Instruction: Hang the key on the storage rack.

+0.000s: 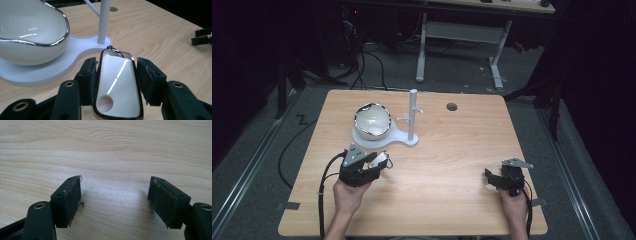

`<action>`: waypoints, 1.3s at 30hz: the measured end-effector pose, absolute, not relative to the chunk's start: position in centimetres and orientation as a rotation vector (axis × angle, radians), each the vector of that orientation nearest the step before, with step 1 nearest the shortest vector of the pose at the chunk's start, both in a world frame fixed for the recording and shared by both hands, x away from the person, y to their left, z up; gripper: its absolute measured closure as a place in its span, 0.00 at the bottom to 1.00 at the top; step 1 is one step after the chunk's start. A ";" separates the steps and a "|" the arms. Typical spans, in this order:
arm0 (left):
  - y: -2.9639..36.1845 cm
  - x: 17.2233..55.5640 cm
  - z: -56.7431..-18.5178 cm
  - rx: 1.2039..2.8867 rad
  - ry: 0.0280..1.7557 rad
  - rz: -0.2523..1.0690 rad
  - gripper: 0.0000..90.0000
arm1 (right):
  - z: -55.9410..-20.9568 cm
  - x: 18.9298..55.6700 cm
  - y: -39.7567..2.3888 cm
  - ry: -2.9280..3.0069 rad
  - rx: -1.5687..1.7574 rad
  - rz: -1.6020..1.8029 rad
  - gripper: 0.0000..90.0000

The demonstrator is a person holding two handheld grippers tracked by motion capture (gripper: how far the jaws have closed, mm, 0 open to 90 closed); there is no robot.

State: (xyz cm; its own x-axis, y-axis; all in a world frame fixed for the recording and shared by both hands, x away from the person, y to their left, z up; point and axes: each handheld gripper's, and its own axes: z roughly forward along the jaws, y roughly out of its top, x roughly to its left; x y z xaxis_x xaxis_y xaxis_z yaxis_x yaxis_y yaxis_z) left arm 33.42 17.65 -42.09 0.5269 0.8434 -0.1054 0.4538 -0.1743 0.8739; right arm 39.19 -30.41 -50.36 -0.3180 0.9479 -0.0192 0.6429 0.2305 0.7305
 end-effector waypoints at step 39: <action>17.3 39.5 -36.2 1.704 1.044 0.519 0.58 | -50.4 39.2 -30.4 2.045 1.457 0.871 0.30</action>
State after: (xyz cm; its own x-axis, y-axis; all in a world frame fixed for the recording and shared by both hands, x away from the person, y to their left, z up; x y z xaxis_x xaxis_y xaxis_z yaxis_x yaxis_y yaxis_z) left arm 39.52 17.27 -36.23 0.5300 0.8364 -0.1395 0.3941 -0.0973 0.9139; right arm 39.19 -30.43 -50.36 -0.3189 0.9476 -0.0193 0.6428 0.2312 0.7303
